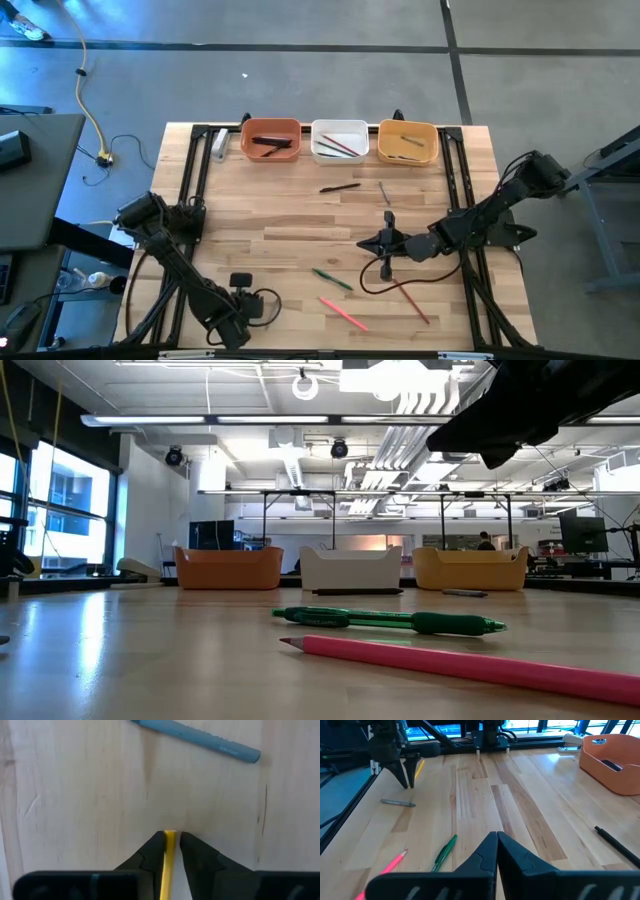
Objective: Sort crayons/erasers/pens/pencils in bins
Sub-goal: Put the yellow pencil into the white bin
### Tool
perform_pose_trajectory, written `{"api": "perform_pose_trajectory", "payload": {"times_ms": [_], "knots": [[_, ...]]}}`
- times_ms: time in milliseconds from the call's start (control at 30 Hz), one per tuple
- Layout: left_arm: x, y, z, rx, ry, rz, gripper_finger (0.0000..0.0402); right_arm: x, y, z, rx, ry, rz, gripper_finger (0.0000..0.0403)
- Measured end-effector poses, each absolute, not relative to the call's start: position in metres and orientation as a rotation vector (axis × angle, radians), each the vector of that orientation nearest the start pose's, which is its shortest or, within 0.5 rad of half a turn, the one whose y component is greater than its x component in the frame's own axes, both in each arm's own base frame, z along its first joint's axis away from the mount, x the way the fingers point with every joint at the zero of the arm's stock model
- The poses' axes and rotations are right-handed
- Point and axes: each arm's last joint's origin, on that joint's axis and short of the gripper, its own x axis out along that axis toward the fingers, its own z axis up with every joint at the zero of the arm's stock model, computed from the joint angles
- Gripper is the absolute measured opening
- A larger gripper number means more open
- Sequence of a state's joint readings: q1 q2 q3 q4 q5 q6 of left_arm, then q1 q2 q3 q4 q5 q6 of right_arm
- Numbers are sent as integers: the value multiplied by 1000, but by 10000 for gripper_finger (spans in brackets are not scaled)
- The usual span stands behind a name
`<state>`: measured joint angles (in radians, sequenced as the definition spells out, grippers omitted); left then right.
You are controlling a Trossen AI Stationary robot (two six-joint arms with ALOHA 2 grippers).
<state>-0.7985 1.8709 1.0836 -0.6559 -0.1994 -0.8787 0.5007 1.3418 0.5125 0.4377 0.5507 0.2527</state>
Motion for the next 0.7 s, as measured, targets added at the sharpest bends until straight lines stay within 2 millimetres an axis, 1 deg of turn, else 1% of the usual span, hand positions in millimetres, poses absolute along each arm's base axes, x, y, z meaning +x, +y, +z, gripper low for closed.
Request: {"api": "perform_pose_trajectory", "payload": {"times_ms": [233, 400, 467, 700], "knots": [[237, -224, 129, -21, 1352, 66, 11, 231, 109, 185, 54, 329, -91, 0], [239, -220, 136, -32, 1335, 60, 7, 231, 109, 185, 51, 330, -91, 0], [239, -217, 142, -24, 1288, 81, 6, 231, 109, 185, 43, 330, -90, 0], [242, -206, 177, -71, 1146, 102, 1, 231, 108, 185, 36, 331, -92, 0]]}}
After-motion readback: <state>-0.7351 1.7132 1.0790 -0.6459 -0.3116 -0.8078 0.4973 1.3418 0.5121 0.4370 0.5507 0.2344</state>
